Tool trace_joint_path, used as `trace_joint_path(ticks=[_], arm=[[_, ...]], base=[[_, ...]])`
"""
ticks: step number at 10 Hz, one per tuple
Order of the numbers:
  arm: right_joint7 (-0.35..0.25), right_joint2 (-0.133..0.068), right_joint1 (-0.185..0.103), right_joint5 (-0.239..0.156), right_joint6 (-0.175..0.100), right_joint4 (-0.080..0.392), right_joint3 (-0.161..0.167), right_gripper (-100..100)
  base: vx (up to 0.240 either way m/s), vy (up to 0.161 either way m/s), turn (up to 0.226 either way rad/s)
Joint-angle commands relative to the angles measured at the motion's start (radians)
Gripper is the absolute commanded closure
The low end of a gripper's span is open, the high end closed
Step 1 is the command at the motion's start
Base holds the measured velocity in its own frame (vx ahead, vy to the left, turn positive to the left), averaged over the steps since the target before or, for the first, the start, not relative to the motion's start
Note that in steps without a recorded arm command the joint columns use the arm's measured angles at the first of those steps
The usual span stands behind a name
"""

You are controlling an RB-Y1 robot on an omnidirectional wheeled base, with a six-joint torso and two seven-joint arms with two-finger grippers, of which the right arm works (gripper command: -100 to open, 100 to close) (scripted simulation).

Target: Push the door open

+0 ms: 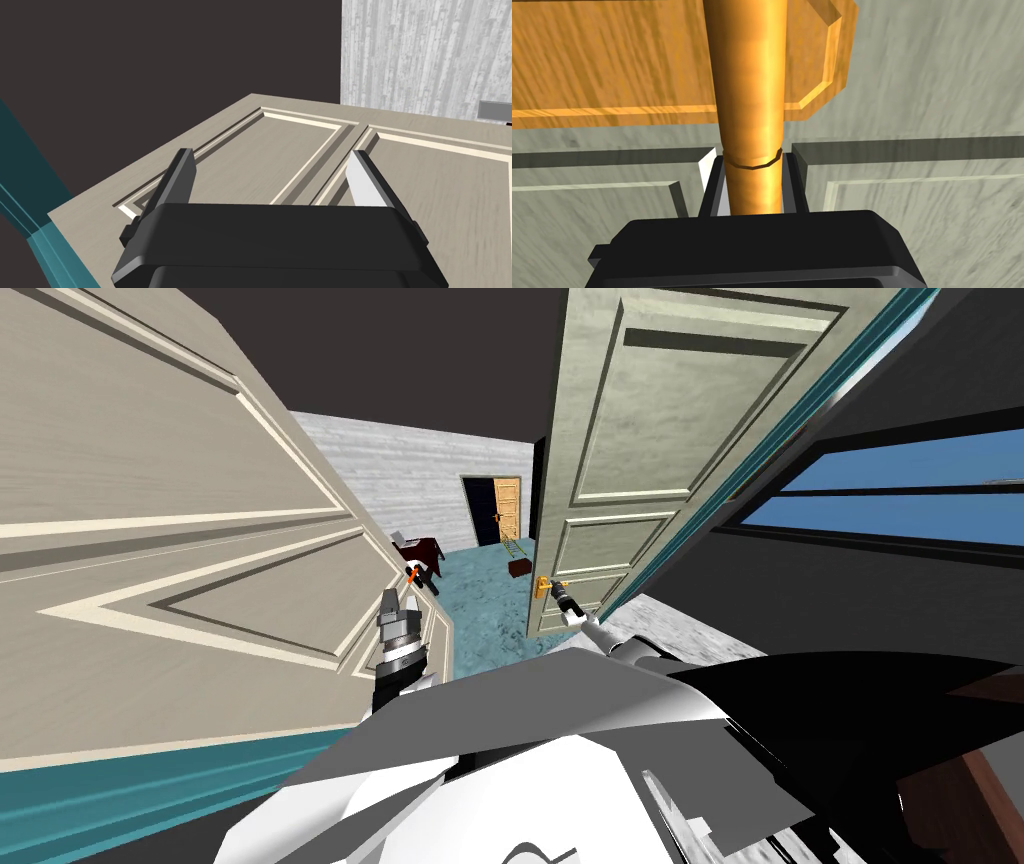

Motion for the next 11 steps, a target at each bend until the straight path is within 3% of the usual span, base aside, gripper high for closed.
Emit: trace_joint_path(ticks=[1, 11], arm=[[0.026, -0.003, -0.021, -0.017, -0.001, 0.02, -0.029, 100], [0.187, 0.071, -0.15, -0.127, 0.007, 0.216, -0.138, 100]], base=[[0.097, 0.035, -0.013], [0.134, 0.062, -0.025]])
